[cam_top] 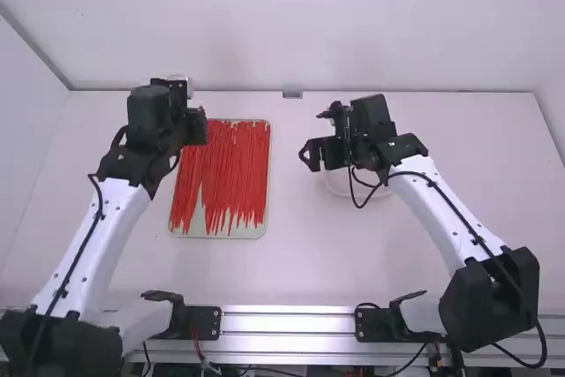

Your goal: Fasten the cable tie

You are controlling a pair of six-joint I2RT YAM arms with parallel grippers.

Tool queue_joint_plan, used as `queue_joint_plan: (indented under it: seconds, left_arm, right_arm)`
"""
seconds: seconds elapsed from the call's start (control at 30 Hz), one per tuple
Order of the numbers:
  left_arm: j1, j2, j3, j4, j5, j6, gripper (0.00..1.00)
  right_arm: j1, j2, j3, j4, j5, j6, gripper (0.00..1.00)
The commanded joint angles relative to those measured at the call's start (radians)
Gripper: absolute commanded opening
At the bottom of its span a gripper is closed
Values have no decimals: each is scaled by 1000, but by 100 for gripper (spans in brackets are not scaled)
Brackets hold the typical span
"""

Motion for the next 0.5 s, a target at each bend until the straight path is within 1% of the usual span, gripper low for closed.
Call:
queue_joint_plan:
  seconds: [0.0,0.1,0.13,0.17,0.23,0.27,0.37,0.4,0.47]
  left_arm:
    - [16,-63,-64,44,118,-3,2]
    - [31,-100,-124,156,325,-4,2]
    - [31,-100,-124,156,325,-4,2]
    - [35,-101,-138,212,422,-16,2]
    - [28,-99,-146,290,529,-43,2]
    - [27,-99,-146,295,536,-46,2]
    - [29,-97,-148,417,643,-95,2]
    - [29,-96,-148,437,654,-106,2]
    - [27,-87,-148,529,693,-149,2]
  right_arm:
    - [-2,2,33,12,-131,-54,98]
    - [-2,2,33,41,-243,-118,98]
    - [-2,2,33,41,-243,-118,98]
    - [-2,2,33,66,-282,-118,98]
    - [-1,2,33,127,-357,-112,98]
    - [-1,2,33,139,-370,-113,98]
    - [-9,2,33,249,-487,-116,98]
    - [-11,2,33,266,-501,-116,98]
    - [-17,2,32,343,-550,-116,98]
